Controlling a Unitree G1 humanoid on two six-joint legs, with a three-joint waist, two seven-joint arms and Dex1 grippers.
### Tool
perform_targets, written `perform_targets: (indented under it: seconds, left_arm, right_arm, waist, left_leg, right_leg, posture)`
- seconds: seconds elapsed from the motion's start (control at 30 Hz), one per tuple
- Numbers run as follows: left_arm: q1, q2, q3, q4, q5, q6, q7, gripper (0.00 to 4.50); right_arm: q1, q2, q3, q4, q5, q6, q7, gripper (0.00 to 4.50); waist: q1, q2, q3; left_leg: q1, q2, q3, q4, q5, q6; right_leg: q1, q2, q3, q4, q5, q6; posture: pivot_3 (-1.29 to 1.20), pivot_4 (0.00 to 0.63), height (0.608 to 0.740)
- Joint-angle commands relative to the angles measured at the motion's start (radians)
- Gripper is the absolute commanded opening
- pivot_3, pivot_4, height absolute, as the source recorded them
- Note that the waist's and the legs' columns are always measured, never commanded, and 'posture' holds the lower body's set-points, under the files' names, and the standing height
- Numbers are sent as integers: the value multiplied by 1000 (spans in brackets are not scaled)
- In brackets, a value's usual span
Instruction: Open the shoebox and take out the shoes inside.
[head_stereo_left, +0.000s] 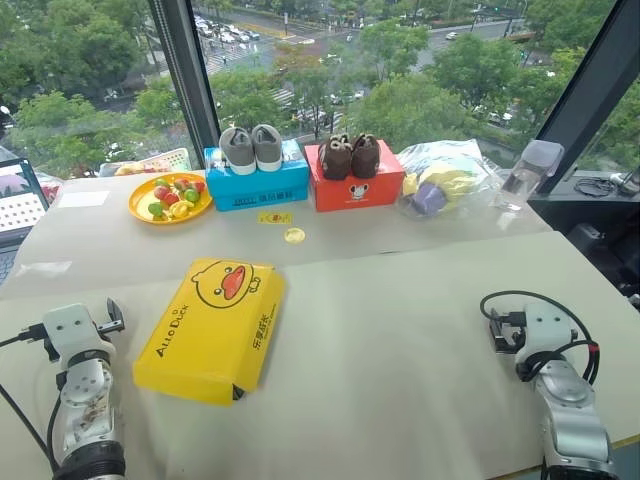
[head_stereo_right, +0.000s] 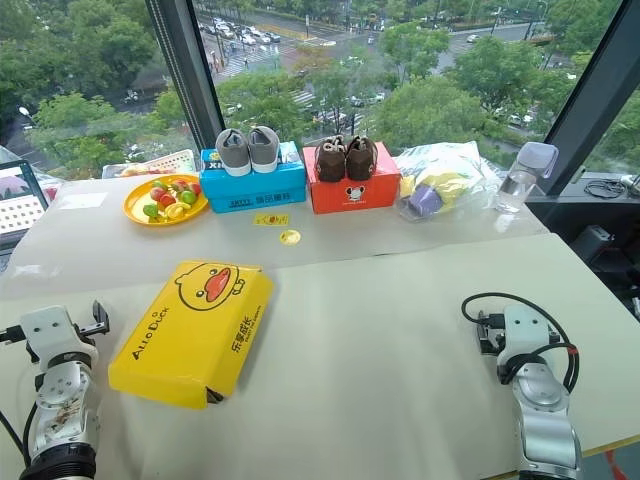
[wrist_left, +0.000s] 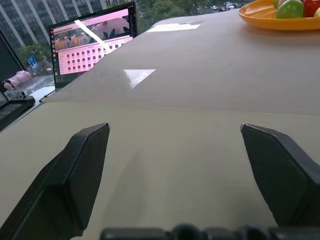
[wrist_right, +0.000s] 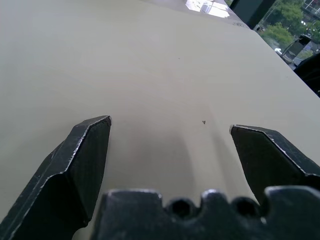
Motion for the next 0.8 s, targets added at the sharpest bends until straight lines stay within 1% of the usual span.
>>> perform_targets:
  seconds: [0.03, 0.07, 0.13, 0.27, 0.33, 0.4, 0.47, 0.6, 0.73, 0.8]
  left_arm:
    - [-1, -4, -5, -2, -30, 22, -44, 4493]
    - [-11, -5, -12, -1, -46, 28, -74, 4493]
    - [-26, 40, -42, -1, -75, 39, -210, 4493]
    - [-16, 231, -81, -58, -149, 121, -565, 4493]
    - [-4, 305, -98, -86, -181, 163, -700, 4493]
    - [22, 398, -119, -112, -213, 202, -877, 4493]
    - [43, 468, -136, -119, -222, 230, -995, 4493]
    - [47, 535, -141, -125, -219, 259, -1089, 4493]
    - [81, 579, -144, -170, -220, 293, -1164, 4493]
    - [101, 591, -133, -193, -225, 307, -1185, 4493]
  right_arm:
    - [-8, 9, 27, 12, 2, 7, 13, 4500]
    - [-14, 8, 31, 5, 5, 14, 20, 4500]
    - [-40, 19, 31, -73, 101, 75, 90, 4500]
    - [-60, -82, 107, -311, 308, 278, 343, 4500]
    - [-62, -133, 117, -393, 399, 366, 419, 4500]
    - [-59, -202, 150, -499, 497, 429, 519, 4500]
    - [-69, -246, 188, -547, 541, 463, 572, 4500]
    - [-143, -272, 263, -561, 528, 480, 577, 4500]
    - [-220, -251, 312, -554, 540, 495, 569, 4500]
    - [-239, -248, 347, -548, 533, 492, 578, 4500]
  waist:
    - [0, 0, 0]
    - [0, 0, 0]
    - [1, -1, 1]
    - [-5, -1, 7]
    - [-4, -2, 10]
    - [0, -3, 10]
    - [3, -2, 10]
    - [4, -3, 11]
    - [5, -4, 11]
    - [5, -4, 11]
  left_leg:
    - [0, 0, 0, 0, 0, 0]
    - [0, 0, 0, 0, 0, 0]
    - [0, 0, 0, 0, 0, 0]
    - [-1, 1, 0, 0, 0, 0]
    - [-3, 1, 0, 0, 0, 0]
    - [-5, 1, -1, -1, -1, -1]
    - [-5, 1, -1, -1, -6, -1]
    - [-7, 0, -1, 0, -12, 0]
    - [-18, -1, 0, 4, -9, -6]
    - [-18, -1, 0, 4, -9, -7]
  right_leg:
    - [0, 0, 0, 0, 0, 0]
    - [0, 0, 0, 0, 0, 0]
    - [-1, 0, 0, 0, -1, -2]
    - [-4, 2, 0, 1, 0, -4]
    - [-6, 2, -1, 0, 0, -4]
    - [-7, 1, -3, -1, 2, -6]
    - [-7, 1, -4, -1, 0, -5]
    - [-8, 0, -5, -2, -3, -2]
    - [-17, 0, -6, -1, -4, -2]
    - [-17, 0, -8, -1, -4, -2]
  posture:
    - [0, 150, 731]
    - [0, 150, 731]
    - [0, 150, 731]
    - [0, 150, 731]
    - [0, 150, 731]
    - [0, 150, 731]
    - [0, 150, 731]
    - [0, 150, 731]
    - [0, 150, 731]
    - [0, 150, 731]
